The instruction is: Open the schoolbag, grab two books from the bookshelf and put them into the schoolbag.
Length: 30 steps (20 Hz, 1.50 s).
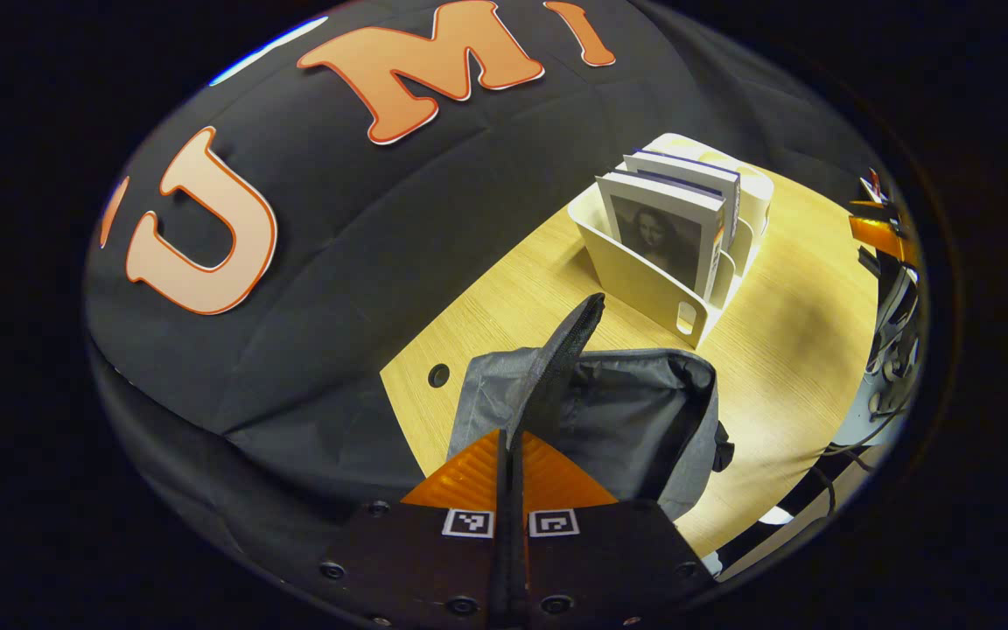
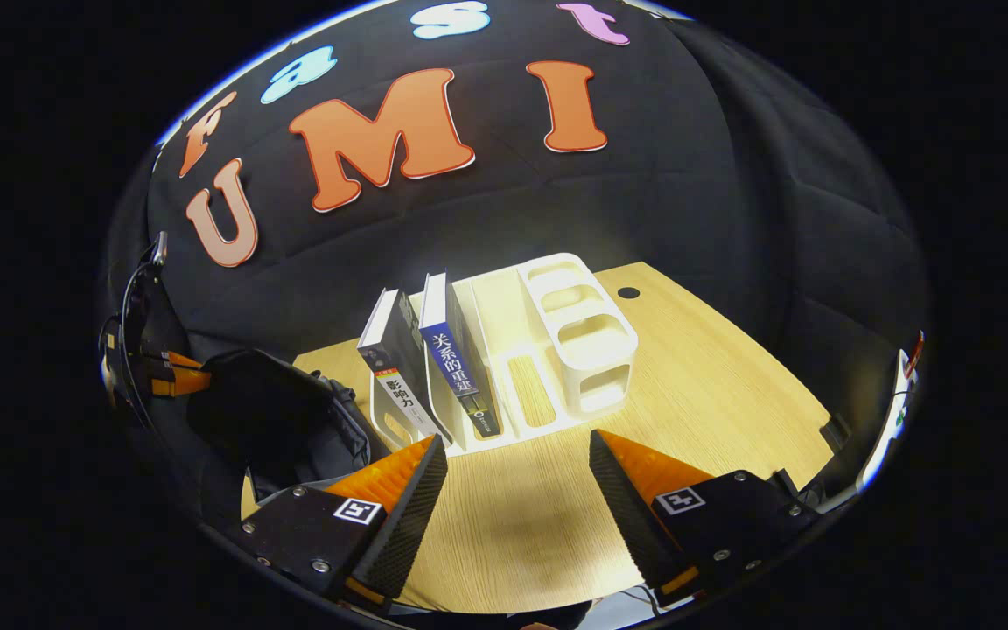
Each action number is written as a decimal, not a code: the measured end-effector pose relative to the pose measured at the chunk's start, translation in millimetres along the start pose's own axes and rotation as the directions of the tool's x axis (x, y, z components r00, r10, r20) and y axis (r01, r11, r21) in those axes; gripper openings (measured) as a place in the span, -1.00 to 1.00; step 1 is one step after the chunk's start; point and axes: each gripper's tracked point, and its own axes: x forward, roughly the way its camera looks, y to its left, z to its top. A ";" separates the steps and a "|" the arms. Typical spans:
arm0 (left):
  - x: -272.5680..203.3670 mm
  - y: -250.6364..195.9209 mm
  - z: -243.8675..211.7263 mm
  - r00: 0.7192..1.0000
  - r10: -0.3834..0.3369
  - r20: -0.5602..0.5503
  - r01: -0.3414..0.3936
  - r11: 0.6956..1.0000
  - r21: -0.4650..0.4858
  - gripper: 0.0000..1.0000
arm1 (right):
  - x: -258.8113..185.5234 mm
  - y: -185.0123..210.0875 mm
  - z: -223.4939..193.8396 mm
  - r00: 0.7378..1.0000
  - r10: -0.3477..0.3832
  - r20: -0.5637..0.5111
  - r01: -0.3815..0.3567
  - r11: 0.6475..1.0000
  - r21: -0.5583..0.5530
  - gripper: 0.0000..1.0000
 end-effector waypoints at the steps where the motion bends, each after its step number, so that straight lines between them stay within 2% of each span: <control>1: -1.4 5.6 4.6 1.000 -0.001 0.016 0.001 1.000 -0.002 -0.99 | -0.8 3.2 2.6 1.000 -0.004 -0.001 0.004 1.000 -0.003 0.95; 4: 0.1 14.2 13.6 0.999 -0.028 0.046 0.029 0.999 -0.025 -0.99 | -6.3 14.2 15.8 1.000 -0.006 -0.016 0.006 1.000 0.000 0.95; 8: 4.7 21.8 18.3 0.997 -0.052 0.060 0.053 0.998 -0.015 -0.99 | -12.6 51.1 42.3 0.995 0.055 -0.083 -0.057 0.998 -0.018 0.95; 13: 11.2 28.5 20.8 0.995 -0.074 0.065 0.075 0.997 -0.003 -0.99 | -15.6 110.2 90.6 0.974 0.143 -0.175 -0.163 0.981 -0.108 0.95; 18: 15.8 34.8 22.1 0.994 -0.091 0.065 0.092 0.996 -0.001 -0.99 | 14.6 157.4 127.1 0.942 0.185 -0.281 -0.239 0.956 -0.173 0.95; 23: 22.3 45.3 19.7 0.994 -0.097 0.051 0.098 0.995 -0.014 -0.98 | 73.3 178.6 129.3 0.880 0.156 -0.449 -0.234 0.964 -0.123 0.96; 29: 29.4 47.4 20.2 0.993 -0.113 0.032 0.113 0.993 -0.027 -0.99 | 152.6 181.0 103.3 0.805 0.038 -0.591 -0.164 0.973 -0.160 0.97; 30: 31.5 46.2 19.3 0.993 -0.116 0.029 0.116 0.993 -0.030 -0.99 | 162.5 179.8 98.9 0.799 0.014 -0.601 -0.151 0.972 -0.178 0.97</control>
